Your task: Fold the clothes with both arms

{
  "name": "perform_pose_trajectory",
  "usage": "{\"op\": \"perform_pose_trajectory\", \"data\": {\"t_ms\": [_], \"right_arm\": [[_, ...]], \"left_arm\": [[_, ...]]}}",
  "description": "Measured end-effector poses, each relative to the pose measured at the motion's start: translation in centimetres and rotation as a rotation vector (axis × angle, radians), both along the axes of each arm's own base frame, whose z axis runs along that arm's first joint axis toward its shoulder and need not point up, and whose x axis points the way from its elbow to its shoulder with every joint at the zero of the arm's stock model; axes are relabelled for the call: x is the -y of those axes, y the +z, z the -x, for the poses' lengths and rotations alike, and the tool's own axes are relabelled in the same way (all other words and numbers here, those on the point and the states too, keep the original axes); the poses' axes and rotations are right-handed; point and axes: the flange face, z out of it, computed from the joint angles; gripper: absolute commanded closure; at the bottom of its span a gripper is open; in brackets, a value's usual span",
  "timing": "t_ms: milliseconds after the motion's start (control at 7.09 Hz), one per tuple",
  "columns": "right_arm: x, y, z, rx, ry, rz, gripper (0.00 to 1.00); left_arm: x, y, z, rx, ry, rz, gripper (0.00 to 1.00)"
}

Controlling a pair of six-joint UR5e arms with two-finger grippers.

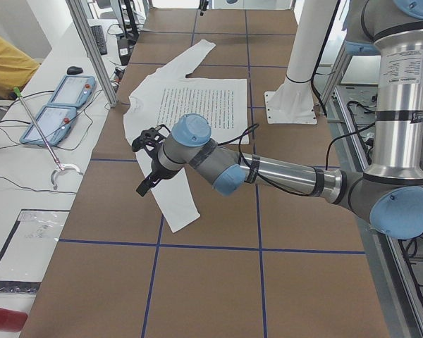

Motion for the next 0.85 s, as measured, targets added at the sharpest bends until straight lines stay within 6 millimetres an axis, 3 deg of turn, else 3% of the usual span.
{"op": "perform_pose_trajectory", "data": {"t_ms": [141, 282, 847], "right_arm": [[-0.3, 1.6, 3.5, 0.016, 0.039, 0.004, 0.22], [-0.4, 3.1, 5.4, 0.019, 0.053, 0.010, 0.22], [-1.5, 6.7, 7.3, -0.005, 0.039, 0.061, 0.27]], "left_arm": [[-0.2, 0.2, 0.0, 0.000, 0.000, -0.004, 0.00], [-0.3, 0.3, 0.0, 0.000, 0.001, -0.008, 0.00], [-0.5, 0.3, 0.1, 0.000, 0.001, -0.013, 0.00]]}}
